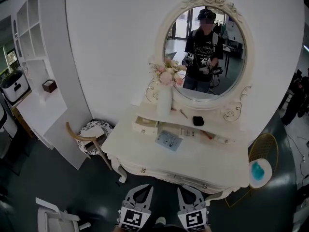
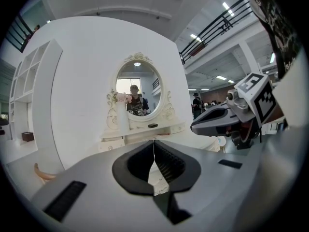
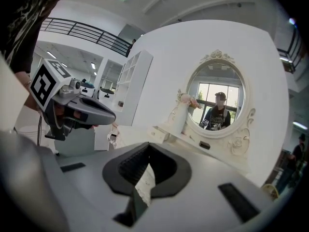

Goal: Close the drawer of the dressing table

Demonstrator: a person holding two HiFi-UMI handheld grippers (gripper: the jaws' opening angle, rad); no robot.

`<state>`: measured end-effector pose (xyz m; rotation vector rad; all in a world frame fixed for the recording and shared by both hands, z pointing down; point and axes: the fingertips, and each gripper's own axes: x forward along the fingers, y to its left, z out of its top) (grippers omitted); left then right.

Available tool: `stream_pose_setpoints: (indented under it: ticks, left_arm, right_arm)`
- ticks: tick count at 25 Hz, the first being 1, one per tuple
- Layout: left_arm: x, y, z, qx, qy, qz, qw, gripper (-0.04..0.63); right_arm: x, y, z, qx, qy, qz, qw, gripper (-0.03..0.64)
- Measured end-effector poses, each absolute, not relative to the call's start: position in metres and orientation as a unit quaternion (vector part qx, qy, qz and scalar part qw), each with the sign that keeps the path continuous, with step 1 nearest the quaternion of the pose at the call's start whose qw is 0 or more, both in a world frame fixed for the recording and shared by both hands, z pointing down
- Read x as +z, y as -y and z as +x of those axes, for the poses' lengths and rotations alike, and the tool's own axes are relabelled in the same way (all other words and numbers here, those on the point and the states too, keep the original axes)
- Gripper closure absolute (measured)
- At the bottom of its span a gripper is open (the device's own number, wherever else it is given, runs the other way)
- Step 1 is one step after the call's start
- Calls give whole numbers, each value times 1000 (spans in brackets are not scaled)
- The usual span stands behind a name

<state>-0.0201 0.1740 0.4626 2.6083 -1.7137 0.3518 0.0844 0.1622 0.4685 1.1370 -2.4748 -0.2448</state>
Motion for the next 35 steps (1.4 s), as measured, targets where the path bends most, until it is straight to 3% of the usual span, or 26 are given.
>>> stream_pose_setpoints:
  ticks: [16,35]
  left_arm:
    - [471,-134,11,118,567,815,7,580]
    - [476,-68,-15,135,548,825,16,580]
  right_arm:
    - [473,-114,112,-85,896,389,195,606]
    - [479,-49,94,-68,888,409,200,606]
